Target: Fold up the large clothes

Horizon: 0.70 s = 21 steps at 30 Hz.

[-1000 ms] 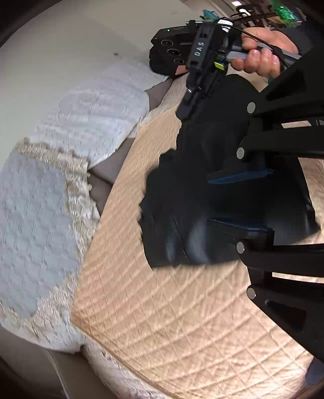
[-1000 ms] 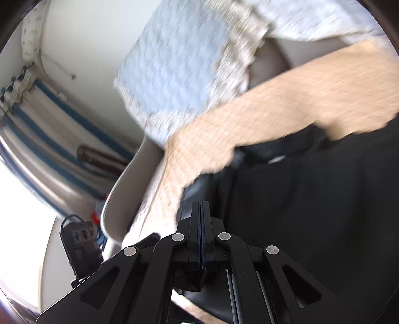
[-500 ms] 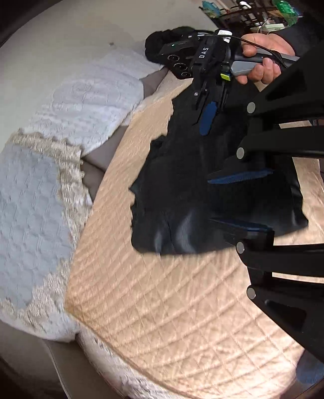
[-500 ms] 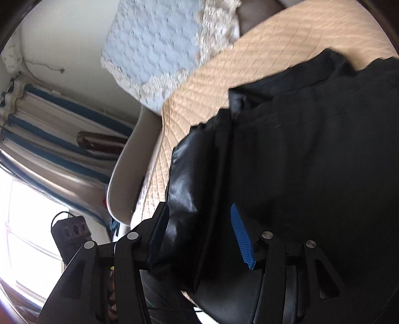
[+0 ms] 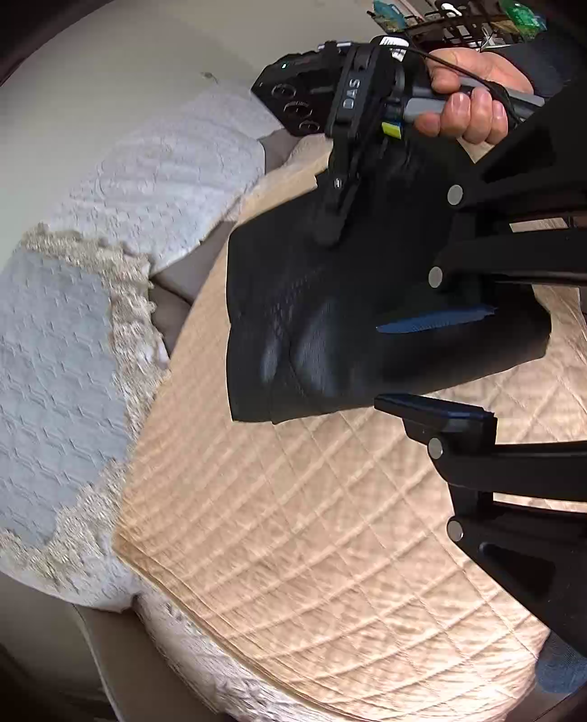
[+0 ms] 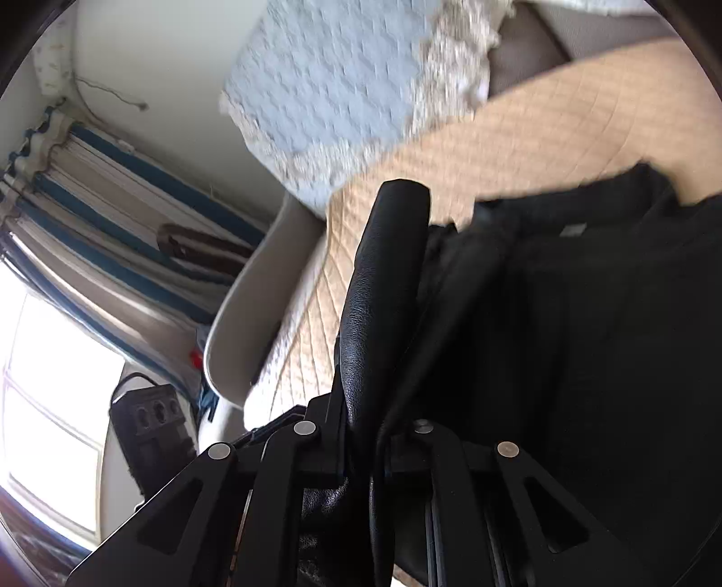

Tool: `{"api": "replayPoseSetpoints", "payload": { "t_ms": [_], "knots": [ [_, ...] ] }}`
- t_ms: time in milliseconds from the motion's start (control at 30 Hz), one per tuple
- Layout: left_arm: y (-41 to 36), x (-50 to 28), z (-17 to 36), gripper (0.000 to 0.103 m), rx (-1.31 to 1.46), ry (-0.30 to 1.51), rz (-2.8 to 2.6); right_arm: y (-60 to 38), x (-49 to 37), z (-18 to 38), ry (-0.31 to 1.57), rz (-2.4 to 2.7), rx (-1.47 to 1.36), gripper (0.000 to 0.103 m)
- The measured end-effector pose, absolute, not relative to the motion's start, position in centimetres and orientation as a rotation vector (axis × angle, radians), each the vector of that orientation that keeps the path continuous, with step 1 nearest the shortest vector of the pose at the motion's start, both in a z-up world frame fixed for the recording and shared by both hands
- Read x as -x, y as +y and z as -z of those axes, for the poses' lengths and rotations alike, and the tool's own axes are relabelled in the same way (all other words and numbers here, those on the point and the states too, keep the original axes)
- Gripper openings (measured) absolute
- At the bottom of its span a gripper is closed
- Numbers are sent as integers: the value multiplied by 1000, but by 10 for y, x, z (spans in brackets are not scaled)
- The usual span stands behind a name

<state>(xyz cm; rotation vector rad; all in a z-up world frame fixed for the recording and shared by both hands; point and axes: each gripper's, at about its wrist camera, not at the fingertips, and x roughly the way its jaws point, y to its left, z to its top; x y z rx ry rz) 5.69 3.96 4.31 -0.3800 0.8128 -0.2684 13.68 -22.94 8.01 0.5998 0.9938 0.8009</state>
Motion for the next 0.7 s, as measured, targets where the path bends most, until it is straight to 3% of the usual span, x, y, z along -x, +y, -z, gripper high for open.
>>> {"api": "replayPoseSetpoints", "payload": {
  "t_ms": [100,333,700],
  "knots": [
    [21,-62,-54,29,377,788,329,-273,-130,-80,962,-726,-614,11],
    [-36,-77,-26,29,312,887,440,-333,-122,6,1093,-540,-741,12],
    [-38,-62,-27,31,262,899,391,-322,-106,-29,1040,-481,-593,32]
  ]
}}
